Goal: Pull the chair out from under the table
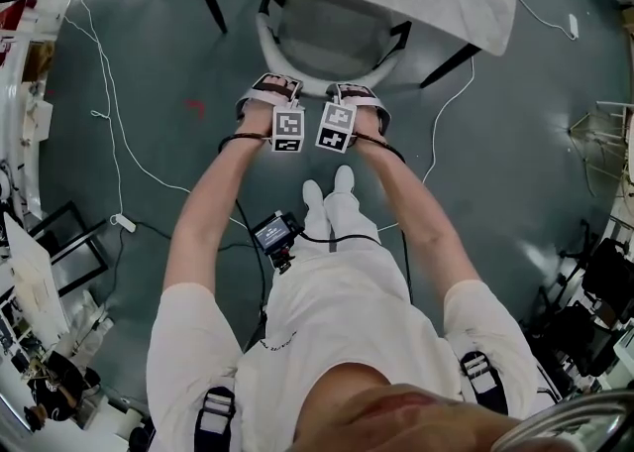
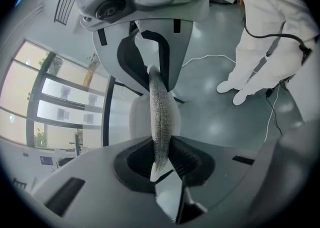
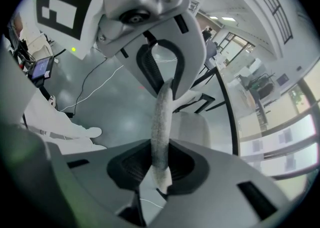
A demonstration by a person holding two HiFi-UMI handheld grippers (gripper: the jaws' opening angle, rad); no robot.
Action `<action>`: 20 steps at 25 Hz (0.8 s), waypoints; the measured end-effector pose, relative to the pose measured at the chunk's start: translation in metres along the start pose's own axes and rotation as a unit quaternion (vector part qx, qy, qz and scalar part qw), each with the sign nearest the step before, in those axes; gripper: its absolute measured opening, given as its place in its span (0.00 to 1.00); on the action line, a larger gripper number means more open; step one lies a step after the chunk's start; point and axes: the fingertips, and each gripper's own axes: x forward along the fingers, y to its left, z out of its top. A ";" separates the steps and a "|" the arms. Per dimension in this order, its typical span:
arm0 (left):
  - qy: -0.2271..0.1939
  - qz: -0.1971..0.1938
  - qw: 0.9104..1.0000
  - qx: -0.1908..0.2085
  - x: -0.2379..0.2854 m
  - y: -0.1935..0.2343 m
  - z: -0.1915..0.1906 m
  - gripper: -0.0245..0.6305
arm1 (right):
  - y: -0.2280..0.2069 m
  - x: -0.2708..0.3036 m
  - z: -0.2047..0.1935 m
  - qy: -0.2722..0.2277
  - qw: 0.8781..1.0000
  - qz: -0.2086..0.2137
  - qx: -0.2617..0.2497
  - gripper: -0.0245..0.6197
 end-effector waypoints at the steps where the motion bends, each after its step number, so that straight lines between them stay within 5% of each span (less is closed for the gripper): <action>1: 0.000 -0.001 1.000 -0.001 -0.002 -0.002 0.000 0.15 | 0.002 -0.002 0.001 0.001 1.000 0.001 0.002 0.16; 20: 0.004 -0.012 1.000 -0.025 -0.032 -0.052 0.014 0.15 | 0.059 -0.019 0.010 -0.005 1.000 0.011 -0.001 0.16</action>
